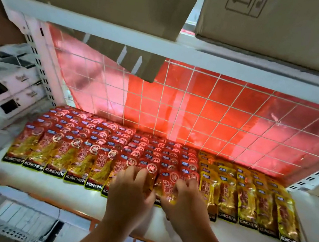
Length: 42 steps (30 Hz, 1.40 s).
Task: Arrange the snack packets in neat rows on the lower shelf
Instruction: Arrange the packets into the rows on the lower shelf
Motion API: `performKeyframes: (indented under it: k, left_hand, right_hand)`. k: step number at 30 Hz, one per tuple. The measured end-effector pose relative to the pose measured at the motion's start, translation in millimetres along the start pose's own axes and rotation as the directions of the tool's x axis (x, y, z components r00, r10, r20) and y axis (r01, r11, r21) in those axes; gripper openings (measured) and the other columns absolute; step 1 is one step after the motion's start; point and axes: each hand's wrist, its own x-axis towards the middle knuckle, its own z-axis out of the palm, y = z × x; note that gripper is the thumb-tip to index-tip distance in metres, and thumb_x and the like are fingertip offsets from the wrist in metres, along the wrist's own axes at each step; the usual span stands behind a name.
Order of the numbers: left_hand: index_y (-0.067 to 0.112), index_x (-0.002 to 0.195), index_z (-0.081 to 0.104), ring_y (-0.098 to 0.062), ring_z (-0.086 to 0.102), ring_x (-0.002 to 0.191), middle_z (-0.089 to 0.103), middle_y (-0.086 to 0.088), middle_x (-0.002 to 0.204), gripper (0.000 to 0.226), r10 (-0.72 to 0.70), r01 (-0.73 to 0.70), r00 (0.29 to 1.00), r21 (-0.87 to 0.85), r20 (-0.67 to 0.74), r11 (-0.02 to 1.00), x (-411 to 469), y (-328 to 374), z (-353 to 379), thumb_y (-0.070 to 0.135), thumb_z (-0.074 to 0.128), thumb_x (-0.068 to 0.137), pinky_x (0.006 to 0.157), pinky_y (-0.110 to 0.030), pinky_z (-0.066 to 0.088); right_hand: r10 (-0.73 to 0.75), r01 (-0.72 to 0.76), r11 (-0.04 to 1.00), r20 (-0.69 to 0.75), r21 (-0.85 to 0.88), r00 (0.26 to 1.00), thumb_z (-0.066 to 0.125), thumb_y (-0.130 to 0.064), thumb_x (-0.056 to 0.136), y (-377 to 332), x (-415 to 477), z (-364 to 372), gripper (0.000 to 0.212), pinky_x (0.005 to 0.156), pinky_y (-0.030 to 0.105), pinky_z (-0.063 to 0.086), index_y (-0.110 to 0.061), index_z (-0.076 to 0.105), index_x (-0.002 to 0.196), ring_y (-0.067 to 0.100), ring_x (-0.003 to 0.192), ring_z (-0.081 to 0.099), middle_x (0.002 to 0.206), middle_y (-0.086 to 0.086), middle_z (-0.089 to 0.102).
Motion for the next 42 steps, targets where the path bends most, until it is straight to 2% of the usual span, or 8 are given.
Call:
performKeyframes:
  k: [3, 8, 16, 24, 33, 42]
  left_hand:
    - [0.026, 0.11, 0.064, -0.016, 0.054, 0.085, 0.061, 0.005, 0.097, 0.043, -0.008, 0.007, 1.0, -0.01, -0.008, 1.0, -1, -3, 0, 0.05, 0.073, 0.076, 0.076, -0.035, 0.054]
    - [0.023, 0.113, 0.066, -0.022, 0.056, 0.09, 0.063, -0.001, 0.104, 0.052, -0.015, 0.015, 1.0, -0.024, -0.001, 1.0, 1, -7, 2, 0.047, 0.083, 0.071, 0.074, -0.037, 0.054]
    - [0.018, 0.116, 0.07, -0.026, 0.059, 0.092, 0.066, -0.006, 0.11, 0.048, 0.014, -0.014, 1.0, 0.006, -0.001, 1.0, 1, -10, 6, 0.036, 0.083, 0.074, 0.074, -0.04, 0.054]
    - [0.014, 0.118, 0.07, -0.025, 0.06, 0.091, 0.067, -0.007, 0.11, 0.047, 0.024, -0.024, 1.0, -0.017, -0.009, 1.0, 2, -8, 5, 0.029, 0.082, 0.074, 0.074, -0.037, 0.052]
    - [0.016, 0.121, 0.07, -0.026, 0.061, 0.095, 0.067, -0.007, 0.116, 0.05, 0.025, -0.025, 1.0, 0.014, 0.009, 1.0, 1, -8, 6, 0.034, 0.08, 0.076, 0.078, -0.04, 0.052]
    - [0.018, 0.118, 0.07, -0.026, 0.059, 0.095, 0.066, -0.005, 0.116, 0.048, 0.036, -0.036, 0.999, -0.009, -0.03, 0.999, 2, -7, 7, 0.032, 0.079, 0.073, 0.078, -0.041, 0.049]
  right_hand:
    - [0.034, -0.034, 0.999, -0.039, -0.01, 0.999, 0.068, -0.061, 0.08, -10, -2, 6, 0.057, 0.079, 0.031, 0.057, -0.026, 0.056, 0.123, 0.019, 0.095, 0.062, 0.117, 0.001, 0.049]
    - [0.059, -0.061, 0.997, -0.067, -0.036, 0.996, 0.067, -0.061, 0.081, -22, 1, 16, 0.058, 0.082, 0.034, 0.059, -0.024, 0.055, 0.124, 0.024, 0.1, 0.062, 0.119, 0.004, 0.048]
    - [0.076, -0.082, 0.995, -0.105, -0.056, 0.992, 0.068, -0.059, 0.082, -27, 6, 27, 0.06, 0.083, 0.04, 0.058, -0.02, 0.057, 0.125, 0.031, 0.103, 0.061, 0.12, 0.008, 0.049]
    - [0.064, -0.068, 0.997, -0.094, -0.042, 0.993, 0.069, -0.057, 0.084, -26, 4, 27, 0.06, 0.086, 0.036, 0.058, -0.02, 0.055, 0.129, 0.029, 0.106, 0.063, 0.126, 0.007, 0.048]
    - [0.046, -0.051, 0.996, -0.058, -0.077, 0.997, 0.069, -0.048, 0.089, -27, 3, 23, 0.052, 0.088, 0.032, 0.057, -0.021, 0.055, 0.131, 0.024, 0.106, 0.065, 0.128, 0.006, 0.047]
    - [0.037, -0.044, 0.993, -0.063, -0.113, 0.997, 0.071, -0.052, 0.086, -25, 3, 19, 0.048, 0.08, 0.032, 0.058, -0.023, 0.06, 0.123, 0.022, 0.099, 0.066, 0.119, 0.002, 0.055]
